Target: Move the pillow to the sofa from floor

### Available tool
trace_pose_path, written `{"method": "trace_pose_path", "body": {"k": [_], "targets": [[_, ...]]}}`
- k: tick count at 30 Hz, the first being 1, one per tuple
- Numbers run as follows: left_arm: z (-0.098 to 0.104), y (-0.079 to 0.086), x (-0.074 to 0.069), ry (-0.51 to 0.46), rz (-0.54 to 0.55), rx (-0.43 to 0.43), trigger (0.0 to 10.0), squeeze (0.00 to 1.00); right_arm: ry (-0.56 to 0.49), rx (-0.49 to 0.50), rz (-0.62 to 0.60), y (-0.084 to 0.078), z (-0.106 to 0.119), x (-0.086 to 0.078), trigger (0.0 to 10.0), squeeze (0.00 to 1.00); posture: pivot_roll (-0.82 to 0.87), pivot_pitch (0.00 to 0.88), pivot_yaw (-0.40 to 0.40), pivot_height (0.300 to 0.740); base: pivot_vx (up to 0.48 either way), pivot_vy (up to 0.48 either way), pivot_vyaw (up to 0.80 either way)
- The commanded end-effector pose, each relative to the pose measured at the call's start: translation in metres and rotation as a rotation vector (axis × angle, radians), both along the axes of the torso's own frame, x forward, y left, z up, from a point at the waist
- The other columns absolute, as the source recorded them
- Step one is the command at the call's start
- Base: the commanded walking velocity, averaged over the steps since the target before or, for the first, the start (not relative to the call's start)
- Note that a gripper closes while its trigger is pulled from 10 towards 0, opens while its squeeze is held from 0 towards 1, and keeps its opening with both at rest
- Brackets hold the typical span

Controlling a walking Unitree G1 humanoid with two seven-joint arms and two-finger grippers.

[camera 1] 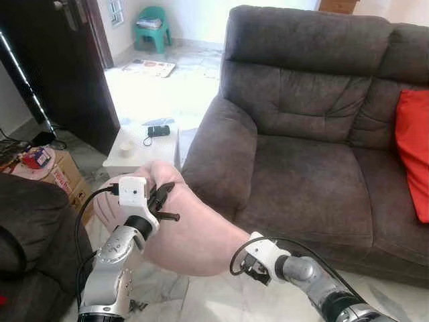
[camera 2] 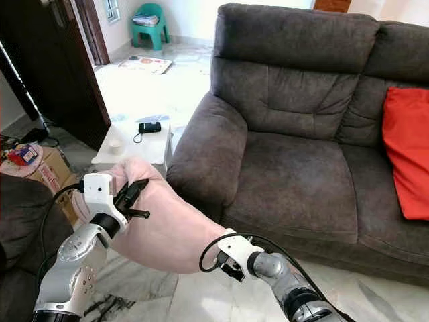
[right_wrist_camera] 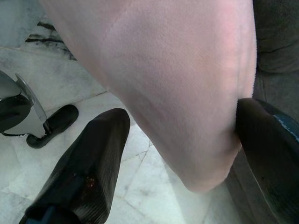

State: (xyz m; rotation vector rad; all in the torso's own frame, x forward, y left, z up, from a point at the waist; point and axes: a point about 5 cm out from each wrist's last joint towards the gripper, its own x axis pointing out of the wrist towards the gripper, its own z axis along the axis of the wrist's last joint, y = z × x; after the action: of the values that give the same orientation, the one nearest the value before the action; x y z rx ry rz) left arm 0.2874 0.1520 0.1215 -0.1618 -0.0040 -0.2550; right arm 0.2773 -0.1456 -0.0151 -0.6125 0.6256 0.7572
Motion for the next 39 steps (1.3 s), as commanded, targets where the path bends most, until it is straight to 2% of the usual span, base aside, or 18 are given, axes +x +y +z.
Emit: {"method": "trace_pose_path", "body": {"k": [1,39], "targets": [[0.0311,-0.0031,0.0024,-0.134,-0.022,-0.026,10.0,0.0,0.011,-0.012,-0.003,-0.0021,-0.0019,-0.0014,0.0,0.0,0.12,0.026,-0.014,0.734,0.0,0.0,0.0],[0.0294,-0.0031,0.0027,-0.126,-0.017,-0.038,10.0,0.0,-0.027,-0.017,0.012,0.0037,0.0023,0.0035,0.0,0.0,0.12,0.022,-0.014,0.734,0.0,0.0,0.0]]}}
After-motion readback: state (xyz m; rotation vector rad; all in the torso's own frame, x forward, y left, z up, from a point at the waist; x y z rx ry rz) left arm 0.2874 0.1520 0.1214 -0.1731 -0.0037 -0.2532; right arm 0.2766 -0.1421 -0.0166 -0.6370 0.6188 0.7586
